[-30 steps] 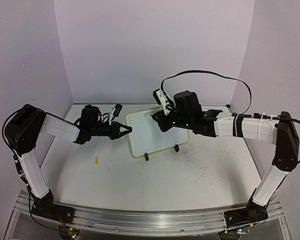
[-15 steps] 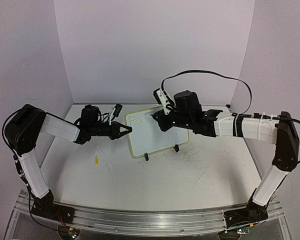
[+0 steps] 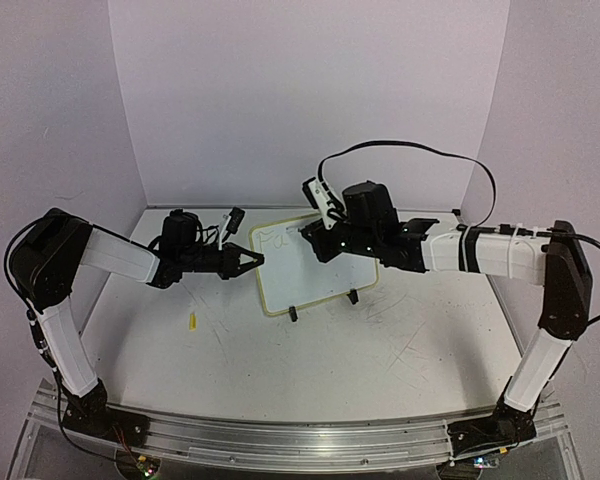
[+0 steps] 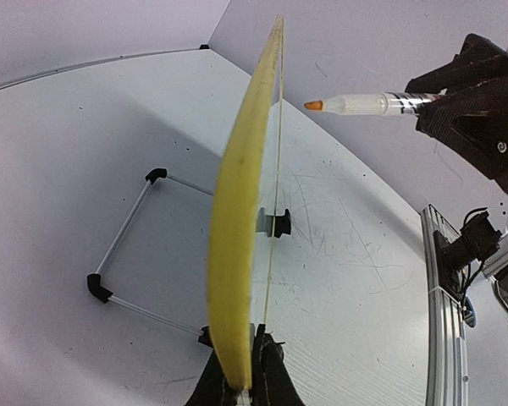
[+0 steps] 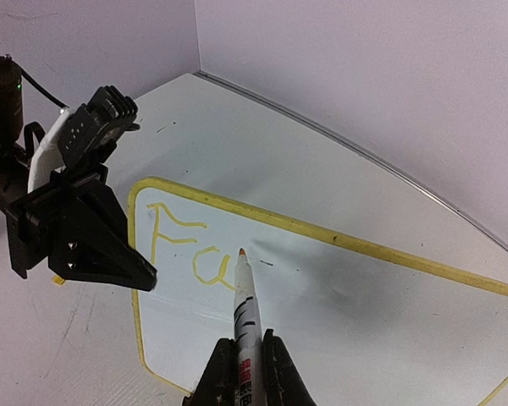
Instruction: Write a sentence on the whiteboard
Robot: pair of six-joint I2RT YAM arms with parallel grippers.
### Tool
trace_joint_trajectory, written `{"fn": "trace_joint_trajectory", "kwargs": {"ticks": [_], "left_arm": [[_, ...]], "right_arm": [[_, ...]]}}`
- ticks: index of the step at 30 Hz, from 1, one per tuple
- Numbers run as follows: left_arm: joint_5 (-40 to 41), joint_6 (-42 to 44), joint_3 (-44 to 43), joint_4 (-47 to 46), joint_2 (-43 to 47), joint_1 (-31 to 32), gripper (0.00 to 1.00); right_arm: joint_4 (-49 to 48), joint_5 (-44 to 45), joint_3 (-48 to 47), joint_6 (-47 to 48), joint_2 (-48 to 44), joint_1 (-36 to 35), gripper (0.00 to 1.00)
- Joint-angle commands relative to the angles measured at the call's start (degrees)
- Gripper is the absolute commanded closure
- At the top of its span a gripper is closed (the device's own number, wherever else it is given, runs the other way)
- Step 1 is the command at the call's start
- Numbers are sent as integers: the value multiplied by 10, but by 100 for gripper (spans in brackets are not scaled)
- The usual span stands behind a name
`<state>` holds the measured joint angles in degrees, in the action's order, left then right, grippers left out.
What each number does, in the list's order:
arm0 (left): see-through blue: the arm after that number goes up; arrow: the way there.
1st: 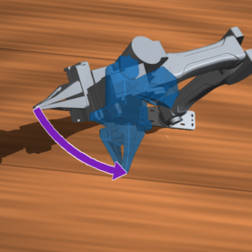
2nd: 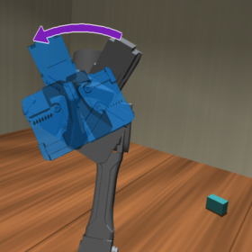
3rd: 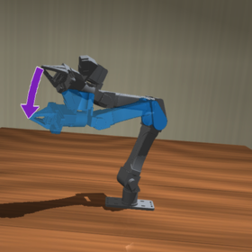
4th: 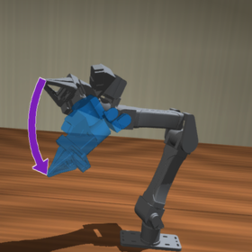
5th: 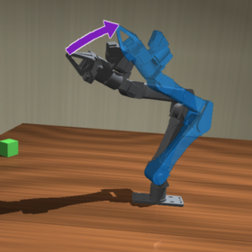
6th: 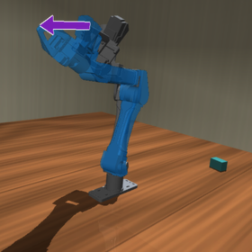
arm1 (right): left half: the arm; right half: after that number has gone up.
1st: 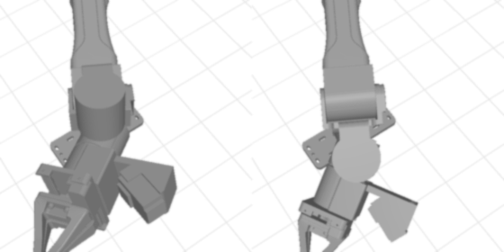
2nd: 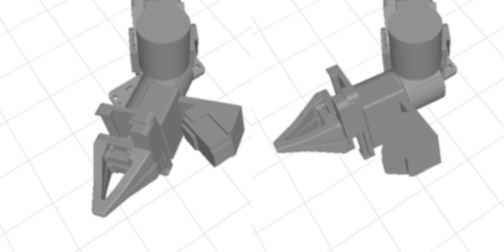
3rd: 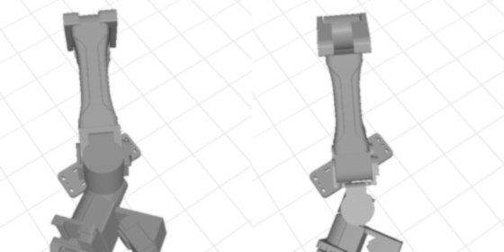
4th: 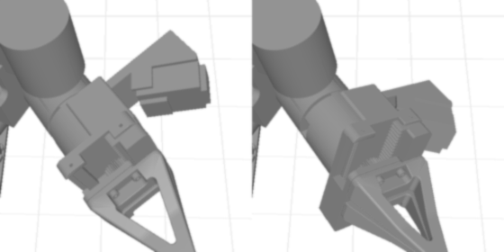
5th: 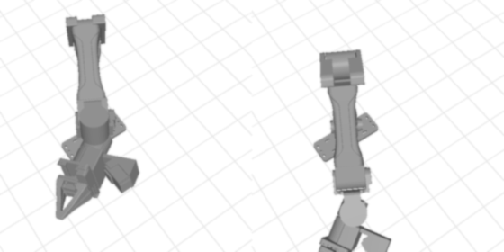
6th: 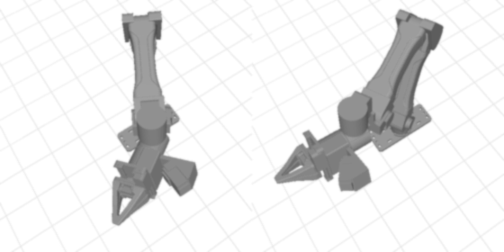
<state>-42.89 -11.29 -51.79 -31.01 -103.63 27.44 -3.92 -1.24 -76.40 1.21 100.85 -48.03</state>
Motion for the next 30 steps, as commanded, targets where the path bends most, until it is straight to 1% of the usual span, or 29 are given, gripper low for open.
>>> {"fn": "trace_joint_trajectory", "kwargs": {"ticks": [1, 6, 10, 13, 30], "left_arm": [[62, 42, -12, 42, 2, -4, 100], [63, 43, -11, 43, 4, -4, 100], [63, 44, -10, 43, 4, -4, 100], [63, 44, -10, 43, 4, -3, 100], [65, 46, -11, 45, 4, -4, 100]], "right_arm": [[-22, 10, -29, -8, 12, 0, 100], [-22, 8, -42, -8, 25, 0, 100], [-22, 12, -46, -25, 27, 0, 100], [-22, 29, -49, -26, 31, 0, 100], [2, 62, -36, -39, 32, 5, 100]]}}
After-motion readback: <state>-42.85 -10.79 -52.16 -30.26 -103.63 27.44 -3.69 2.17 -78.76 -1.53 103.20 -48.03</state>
